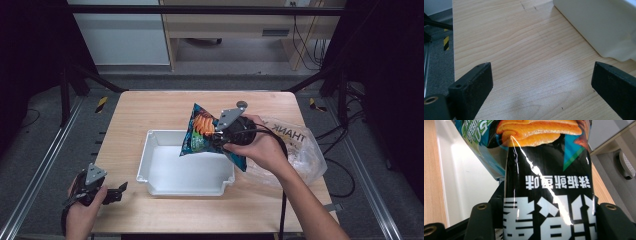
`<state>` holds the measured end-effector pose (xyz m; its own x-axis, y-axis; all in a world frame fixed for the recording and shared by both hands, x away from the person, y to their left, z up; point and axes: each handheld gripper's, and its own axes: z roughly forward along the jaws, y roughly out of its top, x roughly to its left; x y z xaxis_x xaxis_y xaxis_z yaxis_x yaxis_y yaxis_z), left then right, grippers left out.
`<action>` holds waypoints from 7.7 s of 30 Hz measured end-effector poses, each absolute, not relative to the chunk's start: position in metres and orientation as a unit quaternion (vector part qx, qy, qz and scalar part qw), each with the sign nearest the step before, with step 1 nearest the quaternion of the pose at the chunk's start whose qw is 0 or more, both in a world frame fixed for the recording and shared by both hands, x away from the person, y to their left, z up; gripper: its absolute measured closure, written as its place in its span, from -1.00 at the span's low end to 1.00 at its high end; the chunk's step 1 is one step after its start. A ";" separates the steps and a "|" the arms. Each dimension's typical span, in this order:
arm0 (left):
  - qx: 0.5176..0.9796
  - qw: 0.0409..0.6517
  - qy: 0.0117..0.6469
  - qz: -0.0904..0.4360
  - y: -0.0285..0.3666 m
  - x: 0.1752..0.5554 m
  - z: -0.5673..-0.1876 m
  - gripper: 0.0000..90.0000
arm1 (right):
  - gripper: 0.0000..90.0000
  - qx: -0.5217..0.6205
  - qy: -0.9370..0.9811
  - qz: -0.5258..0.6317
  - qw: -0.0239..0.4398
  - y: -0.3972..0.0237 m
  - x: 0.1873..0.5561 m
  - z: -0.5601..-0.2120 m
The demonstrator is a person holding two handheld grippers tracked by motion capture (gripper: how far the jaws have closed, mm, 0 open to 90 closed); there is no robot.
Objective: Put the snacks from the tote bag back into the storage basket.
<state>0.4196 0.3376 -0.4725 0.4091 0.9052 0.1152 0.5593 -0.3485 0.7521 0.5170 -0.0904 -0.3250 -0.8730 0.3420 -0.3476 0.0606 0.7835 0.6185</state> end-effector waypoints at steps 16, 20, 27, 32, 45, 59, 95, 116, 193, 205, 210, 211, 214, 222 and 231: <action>0.777 0.321 0.471 0.268 0.338 0.420 -0.472 -0.93 | -0.07 0.089 0.923 0.304 0.218 -0.064 0.517 -0.329; 0.775 0.323 0.473 0.268 0.338 0.420 -0.472 -0.93 | -0.07 0.089 0.924 0.303 0.215 -0.058 0.516 -0.331; 0.772 0.325 0.473 0.274 0.339 0.419 -0.471 -0.92 | -0.07 0.080 0.928 0.298 0.210 -0.049 0.517 -0.334; 0.770 0.326 0.475 0.274 0.340 0.419 -0.471 -0.92 | -0.07 0.076 0.929 0.296 0.209 -0.043 0.517 -0.336; 0.772 0.326 0.472 0.272 0.339 0.419 -0.471 -0.92 | -0.07 0.064 0.935 0.287 0.200 -0.028 0.519 -0.345; 0.772 0.327 0.472 0.272 0.339 0.419 -0.471 -0.92 | -0.07 0.060 0.938 0.283 0.190 -0.017 0.520 -0.355; 0.772 0.329 0.471 0.271 0.339 0.419 -0.470 -0.92 | -0.06 0.046 0.944 0.279 0.169 -0.002 0.521 -0.377; 0.767 0.332 0.479 0.267 0.342 0.421 -0.471 -0.92 | -0.06 0.048 0.953 0.263 0.145 0.003 0.525 -0.398; 0.769 0.332 0.477 0.267 0.342 0.422 -0.471 -0.92 | -0.74 0.084 0.946 0.278 0.140 -0.008 0.529 -0.411; 0.766 0.330 0.482 0.266 0.345 0.421 -0.472 -0.92 | -0.81 0.101 0.934 0.309 0.147 -0.019 0.522 -0.394; 0.763 0.329 0.487 0.269 0.348 0.420 -0.472 -0.92 | -0.83 0.119 0.927 0.320 0.153 -0.024 0.521 -0.387; 0.763 0.329 0.487 0.269 0.348 0.419 -0.472 -0.92 | -0.83 0.123 0.926 0.322 0.155 -0.024 0.520 -0.386; 0.762 0.327 0.489 0.270 0.349 0.419 -0.471 -0.92 | -0.84 0.132 0.921 0.329 0.163 -0.027 0.520 -0.381; 0.761 0.325 0.491 0.272 0.349 0.419 -0.472 -0.92 | -0.83 0.164 0.903 0.358 0.173 -0.035 0.517 -0.370; 0.763 0.326 0.487 0.272 0.348 0.418 -0.472 -0.92 | -0.83 0.185 0.888 0.381 0.178 -0.043 0.509 -0.361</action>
<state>0.4183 0.3484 -0.4716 0.3767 0.9212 0.0973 0.5659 -0.3120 0.7632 0.5094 -0.0434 -0.3611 -0.8675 0.4652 -0.1759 0.1934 0.6413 0.7425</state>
